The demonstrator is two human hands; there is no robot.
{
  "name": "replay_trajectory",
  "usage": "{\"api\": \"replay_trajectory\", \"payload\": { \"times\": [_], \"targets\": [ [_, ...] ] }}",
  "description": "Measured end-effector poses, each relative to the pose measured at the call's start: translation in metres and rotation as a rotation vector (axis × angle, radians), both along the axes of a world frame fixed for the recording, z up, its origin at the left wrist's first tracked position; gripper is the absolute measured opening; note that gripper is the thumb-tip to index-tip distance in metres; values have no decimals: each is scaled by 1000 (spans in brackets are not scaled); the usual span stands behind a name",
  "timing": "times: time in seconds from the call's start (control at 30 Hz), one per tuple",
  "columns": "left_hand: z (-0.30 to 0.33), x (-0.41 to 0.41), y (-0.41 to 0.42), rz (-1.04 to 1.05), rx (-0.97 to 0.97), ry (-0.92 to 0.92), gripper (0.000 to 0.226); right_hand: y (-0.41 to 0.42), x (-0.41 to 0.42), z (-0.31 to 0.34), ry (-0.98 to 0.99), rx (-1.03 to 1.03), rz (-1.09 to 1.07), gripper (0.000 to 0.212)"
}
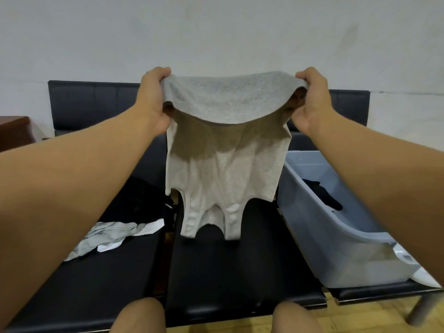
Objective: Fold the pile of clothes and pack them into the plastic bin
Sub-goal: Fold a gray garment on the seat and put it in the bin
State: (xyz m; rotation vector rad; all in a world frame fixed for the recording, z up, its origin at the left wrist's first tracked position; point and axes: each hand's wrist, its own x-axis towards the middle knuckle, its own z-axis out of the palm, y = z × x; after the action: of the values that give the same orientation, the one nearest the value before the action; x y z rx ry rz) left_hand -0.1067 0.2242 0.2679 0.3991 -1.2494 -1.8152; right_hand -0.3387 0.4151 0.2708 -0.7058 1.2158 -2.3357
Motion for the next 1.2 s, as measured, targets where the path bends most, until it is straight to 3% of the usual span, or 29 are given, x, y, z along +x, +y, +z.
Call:
{"api": "replay_trajectory", "payload": {
  "times": [0.33, 0.7, 0.87, 1.0, 1.2],
  "targets": [
    [-37, -35, -33, -5, 85, -105, 20, -40, -33, -40, -55, 88, -23, 29],
    [36, -33, -37, 43, -34, -56, 13, -49, -27, 37, 10, 33, -34, 35],
    [36, -14, -21, 67, -35, -95, 15, -24, -9, 37, -5, 35, -46, 33],
    [-4, 0, -12, 25, 74, -334, 12, -6, 1, -12, -32, 142, -59, 27],
    [-127, 36, -10, -88, 359, -872, 8, 29, 19, -142, -251, 577, -11, 9]
  ]
}}
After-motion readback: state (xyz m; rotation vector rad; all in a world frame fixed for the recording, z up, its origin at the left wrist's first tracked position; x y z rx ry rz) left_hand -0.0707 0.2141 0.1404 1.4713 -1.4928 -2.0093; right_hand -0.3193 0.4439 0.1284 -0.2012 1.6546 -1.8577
